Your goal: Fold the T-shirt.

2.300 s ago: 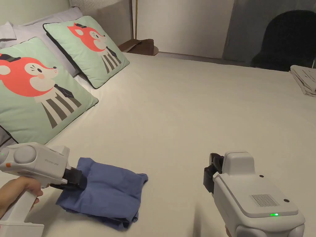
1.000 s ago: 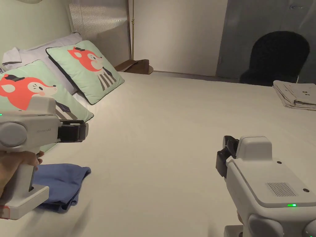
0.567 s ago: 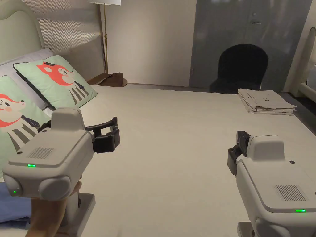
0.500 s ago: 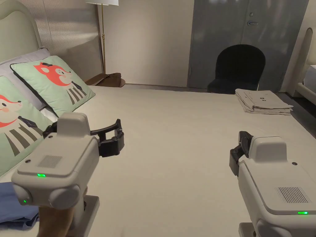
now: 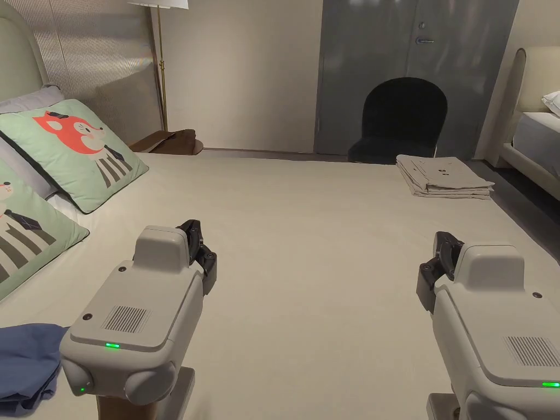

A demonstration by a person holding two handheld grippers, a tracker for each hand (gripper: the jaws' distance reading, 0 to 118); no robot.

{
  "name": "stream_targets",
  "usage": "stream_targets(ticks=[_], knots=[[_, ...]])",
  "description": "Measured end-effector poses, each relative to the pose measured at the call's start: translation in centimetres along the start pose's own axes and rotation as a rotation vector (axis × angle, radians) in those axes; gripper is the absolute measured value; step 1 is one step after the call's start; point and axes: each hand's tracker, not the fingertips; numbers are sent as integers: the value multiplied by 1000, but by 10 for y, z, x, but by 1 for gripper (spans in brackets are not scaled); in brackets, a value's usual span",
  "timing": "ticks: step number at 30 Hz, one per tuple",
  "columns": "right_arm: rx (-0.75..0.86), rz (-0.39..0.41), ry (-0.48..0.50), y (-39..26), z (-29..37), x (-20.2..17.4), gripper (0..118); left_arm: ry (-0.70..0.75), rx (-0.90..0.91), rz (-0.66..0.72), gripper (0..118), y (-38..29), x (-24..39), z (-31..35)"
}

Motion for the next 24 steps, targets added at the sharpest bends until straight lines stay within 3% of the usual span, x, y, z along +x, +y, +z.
stream_targets(ticks=[24], knots=[[-2, 14, -3, 2, 0, 0, 0, -18, -14, 15, 0, 4, -1, 1]])
